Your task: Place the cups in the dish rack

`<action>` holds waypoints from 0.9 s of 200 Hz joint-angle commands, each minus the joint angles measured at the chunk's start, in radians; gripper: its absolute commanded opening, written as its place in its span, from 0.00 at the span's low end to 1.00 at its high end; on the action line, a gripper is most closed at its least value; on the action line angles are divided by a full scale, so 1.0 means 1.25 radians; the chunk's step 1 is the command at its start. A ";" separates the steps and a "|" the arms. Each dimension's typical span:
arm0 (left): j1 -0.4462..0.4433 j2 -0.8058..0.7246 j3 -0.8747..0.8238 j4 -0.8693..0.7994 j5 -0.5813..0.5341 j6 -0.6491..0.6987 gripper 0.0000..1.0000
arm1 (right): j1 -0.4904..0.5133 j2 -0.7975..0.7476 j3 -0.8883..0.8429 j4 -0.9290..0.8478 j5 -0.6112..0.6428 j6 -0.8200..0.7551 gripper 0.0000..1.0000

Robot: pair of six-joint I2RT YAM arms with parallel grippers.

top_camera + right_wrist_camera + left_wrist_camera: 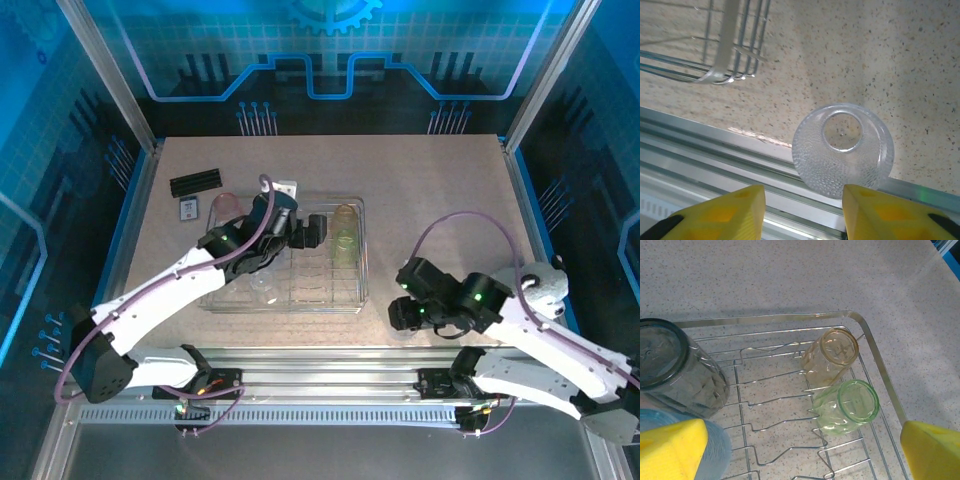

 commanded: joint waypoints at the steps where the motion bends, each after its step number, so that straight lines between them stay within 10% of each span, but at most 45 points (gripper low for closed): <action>1: 0.011 -0.040 -0.032 0.034 -0.006 -0.027 0.99 | 0.031 0.038 -0.016 0.019 0.048 0.037 0.44; 180: 0.035 -0.086 -0.084 0.029 0.005 -0.049 0.99 | 0.065 0.217 -0.063 0.102 0.075 0.019 0.24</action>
